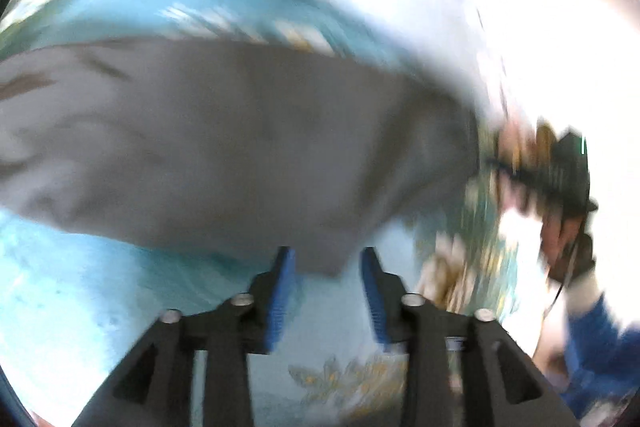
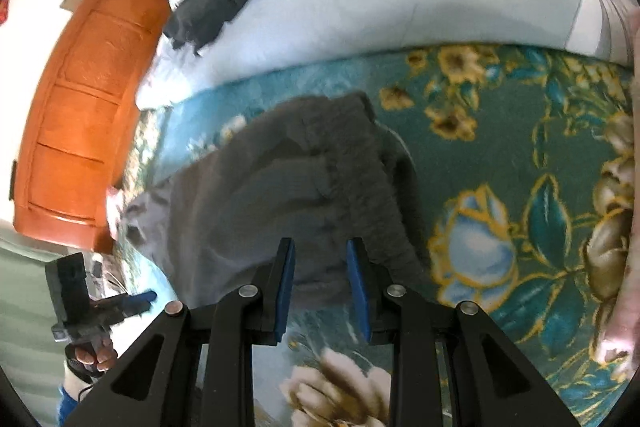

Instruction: Fold clothes

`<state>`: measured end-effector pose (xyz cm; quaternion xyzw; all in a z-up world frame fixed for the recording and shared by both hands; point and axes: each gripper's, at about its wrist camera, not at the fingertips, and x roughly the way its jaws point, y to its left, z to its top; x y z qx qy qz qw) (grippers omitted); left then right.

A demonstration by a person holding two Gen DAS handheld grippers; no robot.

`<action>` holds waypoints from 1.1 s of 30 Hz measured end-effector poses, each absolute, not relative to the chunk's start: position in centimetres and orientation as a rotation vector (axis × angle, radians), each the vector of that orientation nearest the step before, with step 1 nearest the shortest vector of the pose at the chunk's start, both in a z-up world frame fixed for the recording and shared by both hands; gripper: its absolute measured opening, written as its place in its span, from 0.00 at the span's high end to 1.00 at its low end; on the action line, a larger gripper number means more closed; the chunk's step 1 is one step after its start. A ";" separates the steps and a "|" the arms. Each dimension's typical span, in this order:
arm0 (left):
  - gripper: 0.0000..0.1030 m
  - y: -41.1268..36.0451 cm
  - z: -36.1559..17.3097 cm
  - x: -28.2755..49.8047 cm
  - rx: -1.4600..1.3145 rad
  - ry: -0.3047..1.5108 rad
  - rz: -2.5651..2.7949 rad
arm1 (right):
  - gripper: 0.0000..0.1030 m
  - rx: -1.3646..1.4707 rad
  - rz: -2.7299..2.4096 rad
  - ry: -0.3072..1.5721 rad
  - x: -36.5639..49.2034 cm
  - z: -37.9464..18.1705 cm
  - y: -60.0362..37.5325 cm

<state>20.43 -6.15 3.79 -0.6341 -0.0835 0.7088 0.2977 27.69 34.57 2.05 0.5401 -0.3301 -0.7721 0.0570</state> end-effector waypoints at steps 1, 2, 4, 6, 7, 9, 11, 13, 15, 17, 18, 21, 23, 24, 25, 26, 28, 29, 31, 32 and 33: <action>0.47 -8.1 4.1 19.4 -1.692 -0.308 1.979 | 0.73 1.612 -2.346 -1.000 27.2 2.3 34.2; 0.46 -9.7 4.1 18.7 -1.710 -0.370 2.054 | 0.73 1.594 -2.345 -0.995 26.6 2.6 33.7; 0.46 -13.8 3.3 17.4 -1.784 -0.544 2.217 | 0.73 1.564 -2.324 -0.976 25.0 2.9 32.0; 0.46 -17.7 2.6 17.0 -1.808 -0.761 2.314 | 0.73 1.544 -2.297 -0.936 23.4 3.1 30.2; 0.46 -19.9 2.2 16.9 -1.811 -0.887 2.355 | 0.73 1.540 -2.282 -0.904 22.6 3.2 29.2; 0.46 -23.3 1.4 17.4 -1.825 -1.054 2.406 | 0.72 1.551 -2.279 -0.800 21.4 3.5 27.6; 0.46 -26.4 0.9 17.8 -1.836 -1.127 2.455 | 0.62 1.561 -2.296 -0.735 21.0 3.5 27.3; 0.44 -29.0 0.4 17.8 -1.852 -1.167 2.487 | 0.56 1.571 -2.324 -0.750 20.9 3.2 28.1; 0.43 -30.5 -0.5 17.7 -1.835 -1.219 2.487 | 0.56 1.608 -2.337 -0.816 21.1 2.3 29.5; 0.42 -31.8 -1.5 17.5 -1.815 -1.258 2.487 | 0.56 1.652 -2.343 -0.871 21.3 1.4 30.6; 0.42 -32.3 -2.1 17.3 -1.809 -1.264 2.491 | 0.56 1.683 -2.338 -0.896 21.5 0.7 31.0; 0.42 -33.0 -3.4 15.8 -1.809 -1.247 2.512 | 0.56 1.722 -2.319 -0.951 21.9 -0.4 31.7; 0.42 -34.2 -4.1 14.5 -1.796 -1.251 2.526 | 0.56 1.745 -2.313 -1.000 21.9 -0.9 32.0; 0.42 -35.0 -4.4 13.9 -1.786 -1.254 2.531 | 0.56 1.752 -2.317 -1.001 21.9 -0.8 31.8; 0.42 -35.7 -4.6 13.2 -1.777 -1.257 2.536 | 0.56 1.762 -2.325 -0.990 21.9 -0.7 31.7; 0.42 -35.9 -5.0 12.5 -1.765 -1.250 2.541 | 0.56 1.774 -2.333 -0.971 21.8 -0.6 31.4; 0.42 -36.7 -5.2 11.9 -1.725 -1.204 2.560 | 0.56 1.805 -2.347 -0.915 21.6 -0.5 31.1; 0.42 -37.0 -5.4 11.6 -1.705 -1.181 2.569 | 0.56 1.818 -2.353 -0.893 21.5 -0.5 30.9; 0.42 -37.1 -5.3 11.2 -1.654 -1.121 2.590 | 0.56 1.845 -2.363 -0.857 21.3 -0.6 30.4; 0.42 -37.0 -5.4 10.9 -1.637 -1.113 2.589 | 0.56 1.857 -2.367 -0.843 21.2 -0.7 30.3; 0.45 -36.9 -5.6 10.5 -1.621 -1.104 2.588 | 0.56 1.865 -2.368 -0.835 21.2 -0.7 30.2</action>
